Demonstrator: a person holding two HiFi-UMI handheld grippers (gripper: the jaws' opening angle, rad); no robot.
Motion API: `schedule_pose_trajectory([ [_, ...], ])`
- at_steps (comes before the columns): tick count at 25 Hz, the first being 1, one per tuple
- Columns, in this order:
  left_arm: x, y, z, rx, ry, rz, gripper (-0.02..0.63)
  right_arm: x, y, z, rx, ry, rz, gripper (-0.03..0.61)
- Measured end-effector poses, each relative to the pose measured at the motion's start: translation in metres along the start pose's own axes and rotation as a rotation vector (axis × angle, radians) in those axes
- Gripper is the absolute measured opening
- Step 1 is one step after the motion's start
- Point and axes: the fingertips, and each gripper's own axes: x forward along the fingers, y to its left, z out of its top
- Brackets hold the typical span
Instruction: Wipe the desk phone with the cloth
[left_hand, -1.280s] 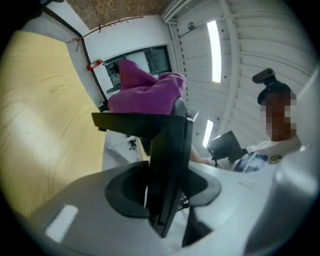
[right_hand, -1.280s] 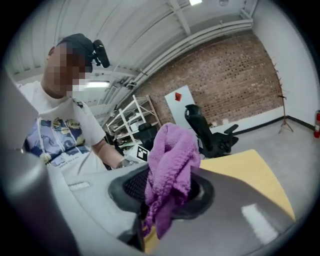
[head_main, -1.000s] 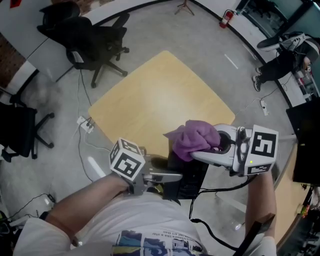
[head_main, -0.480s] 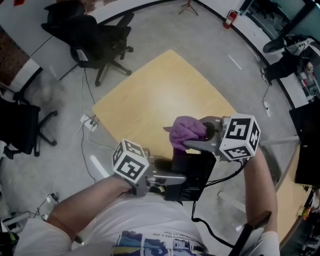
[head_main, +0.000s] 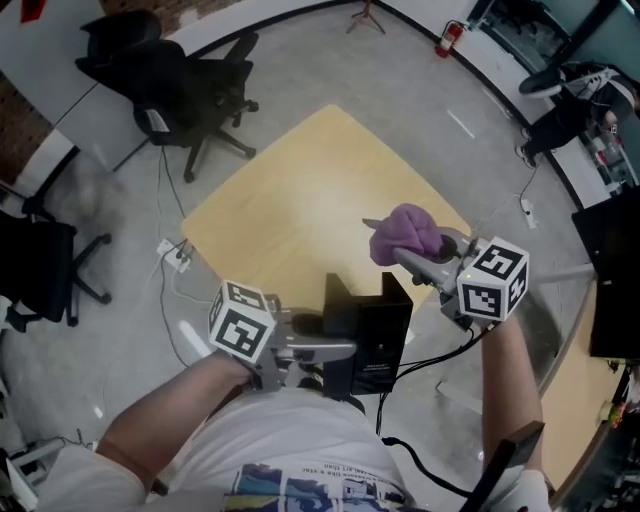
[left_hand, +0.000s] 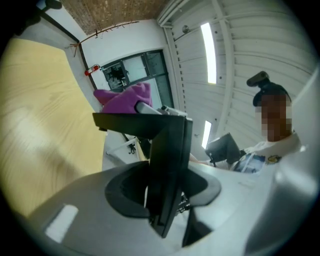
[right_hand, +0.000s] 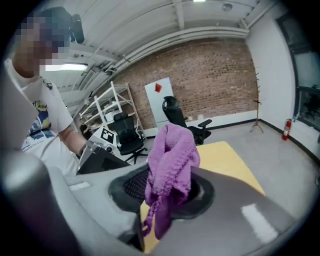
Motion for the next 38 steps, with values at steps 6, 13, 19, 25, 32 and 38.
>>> schedule_pose_trajectory([
  [6,-0.022,0.004,0.023,0.018,-0.042,0.014,0.187,-0.047,0.007,-0.015,0.089,-0.092,-0.071,0.103],
  [13,-0.026,0.009,0.034,-0.002,-0.038,-0.010,0.187,-0.046,0.058,-0.030,0.082,-0.136,0.040,0.103],
  [19,-0.020,0.005,0.036,-0.025,-0.054,-0.054,0.187,-0.045,0.078,-0.043,0.109,-0.165,0.112,0.103],
  [25,-0.024,0.002,0.051,-0.033,-0.104,-0.067,0.186,-0.049,0.095,-0.067,0.125,-0.135,0.146,0.103],
  [32,-0.020,0.007,0.067,-0.035,-0.177,-0.034,0.184,-0.059,0.112,-0.110,0.167,-0.107,0.154,0.103],
  [38,-0.021,0.014,0.069,-0.059,-0.214,-0.020,0.184,-0.064,0.117,-0.133,0.186,-0.075,0.160,0.103],
])
